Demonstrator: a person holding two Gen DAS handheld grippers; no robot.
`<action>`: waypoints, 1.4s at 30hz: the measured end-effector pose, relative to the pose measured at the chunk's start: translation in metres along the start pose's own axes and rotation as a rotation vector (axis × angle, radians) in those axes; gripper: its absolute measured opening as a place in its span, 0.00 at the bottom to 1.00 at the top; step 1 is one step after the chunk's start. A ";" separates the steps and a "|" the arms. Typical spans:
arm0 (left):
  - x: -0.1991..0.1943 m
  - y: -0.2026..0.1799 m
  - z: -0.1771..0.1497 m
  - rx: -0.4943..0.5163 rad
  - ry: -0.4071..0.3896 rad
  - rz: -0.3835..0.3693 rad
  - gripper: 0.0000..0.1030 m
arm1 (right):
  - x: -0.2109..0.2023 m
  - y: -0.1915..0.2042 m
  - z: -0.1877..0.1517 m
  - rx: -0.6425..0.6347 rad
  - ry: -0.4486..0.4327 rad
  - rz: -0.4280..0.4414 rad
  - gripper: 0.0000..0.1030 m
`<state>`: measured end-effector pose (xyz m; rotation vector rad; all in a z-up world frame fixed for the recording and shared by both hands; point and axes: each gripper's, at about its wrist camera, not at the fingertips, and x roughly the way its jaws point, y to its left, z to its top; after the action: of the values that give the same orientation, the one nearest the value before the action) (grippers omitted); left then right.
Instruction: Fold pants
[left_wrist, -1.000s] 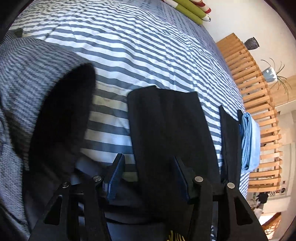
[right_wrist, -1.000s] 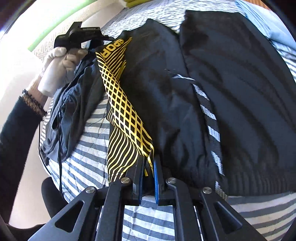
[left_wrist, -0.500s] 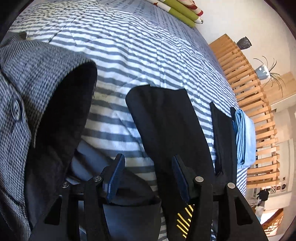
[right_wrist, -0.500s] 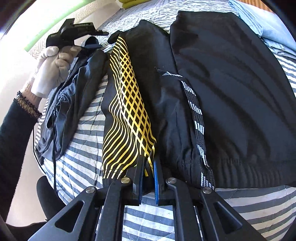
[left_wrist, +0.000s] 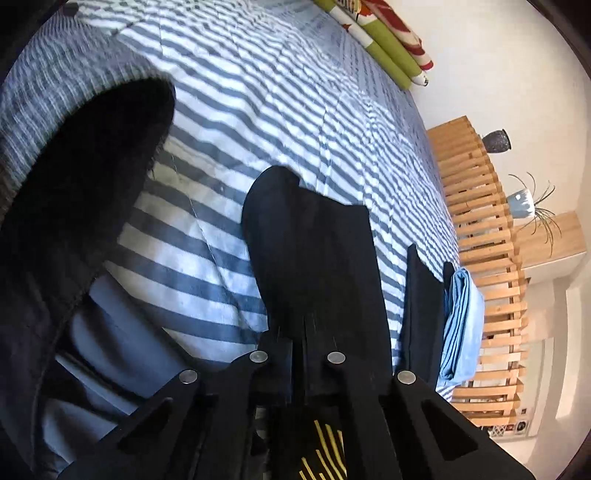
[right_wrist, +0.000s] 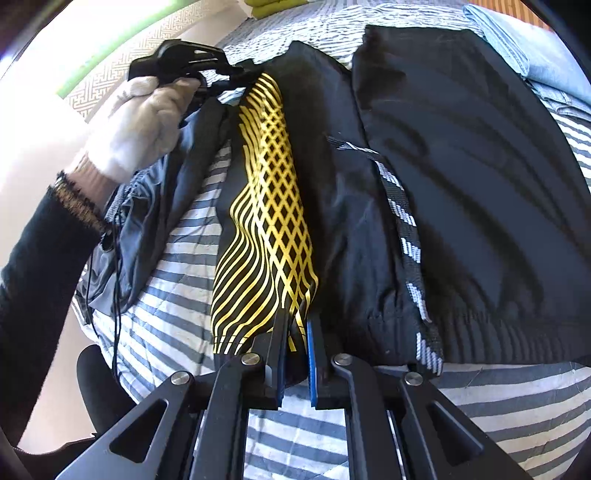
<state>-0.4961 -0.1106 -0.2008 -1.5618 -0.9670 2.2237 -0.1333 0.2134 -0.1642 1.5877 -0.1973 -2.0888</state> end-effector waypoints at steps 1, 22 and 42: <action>-0.009 -0.001 0.002 0.019 -0.024 0.008 0.02 | -0.002 0.005 -0.001 -0.013 -0.003 0.008 0.08; -0.035 -0.170 0.033 0.348 -0.132 0.164 0.01 | -0.068 0.043 0.004 -0.139 -0.126 0.259 0.08; 0.278 -0.374 -0.084 0.626 0.164 0.313 0.09 | -0.077 -0.176 -0.016 0.249 -0.166 -0.080 0.07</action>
<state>-0.5883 0.3534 -0.1807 -1.6139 0.0434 2.2265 -0.1568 0.4043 -0.1747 1.5823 -0.4754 -2.3344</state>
